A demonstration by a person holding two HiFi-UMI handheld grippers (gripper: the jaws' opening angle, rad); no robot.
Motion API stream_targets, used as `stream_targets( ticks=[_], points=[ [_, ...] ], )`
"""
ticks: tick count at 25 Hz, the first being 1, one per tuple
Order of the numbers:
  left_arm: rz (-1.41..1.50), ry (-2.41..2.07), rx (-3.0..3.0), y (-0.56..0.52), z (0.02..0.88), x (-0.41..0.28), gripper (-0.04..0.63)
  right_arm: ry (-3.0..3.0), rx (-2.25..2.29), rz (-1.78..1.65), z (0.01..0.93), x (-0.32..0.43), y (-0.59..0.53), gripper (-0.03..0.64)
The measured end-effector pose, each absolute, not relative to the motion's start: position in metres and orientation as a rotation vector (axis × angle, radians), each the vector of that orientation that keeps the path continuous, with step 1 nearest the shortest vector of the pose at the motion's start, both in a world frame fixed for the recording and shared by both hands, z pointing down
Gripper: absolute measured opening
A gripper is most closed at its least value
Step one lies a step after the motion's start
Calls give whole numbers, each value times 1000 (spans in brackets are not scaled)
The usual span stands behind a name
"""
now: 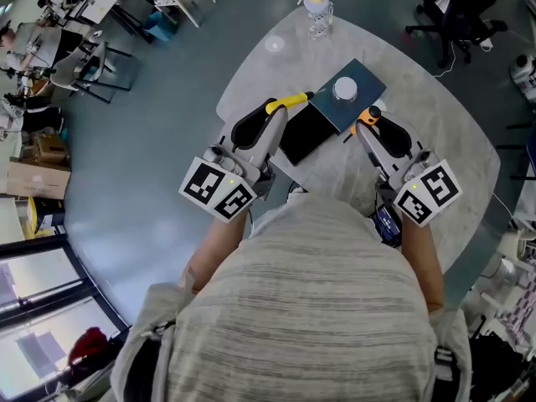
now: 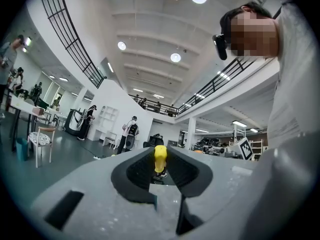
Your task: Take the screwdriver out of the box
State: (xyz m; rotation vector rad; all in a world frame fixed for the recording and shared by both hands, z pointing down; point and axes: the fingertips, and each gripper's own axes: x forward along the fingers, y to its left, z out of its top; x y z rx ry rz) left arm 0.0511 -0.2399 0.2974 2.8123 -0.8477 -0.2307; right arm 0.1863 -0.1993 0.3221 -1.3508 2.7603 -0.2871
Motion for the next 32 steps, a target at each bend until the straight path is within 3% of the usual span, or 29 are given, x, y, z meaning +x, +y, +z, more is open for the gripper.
stream_targets(
  ticks=[32],
  points=[
    [-466, -784, 2864, -208, 262, 39, 78, 2759, -1262, -126, 287, 165, -177, 106]
  ],
)
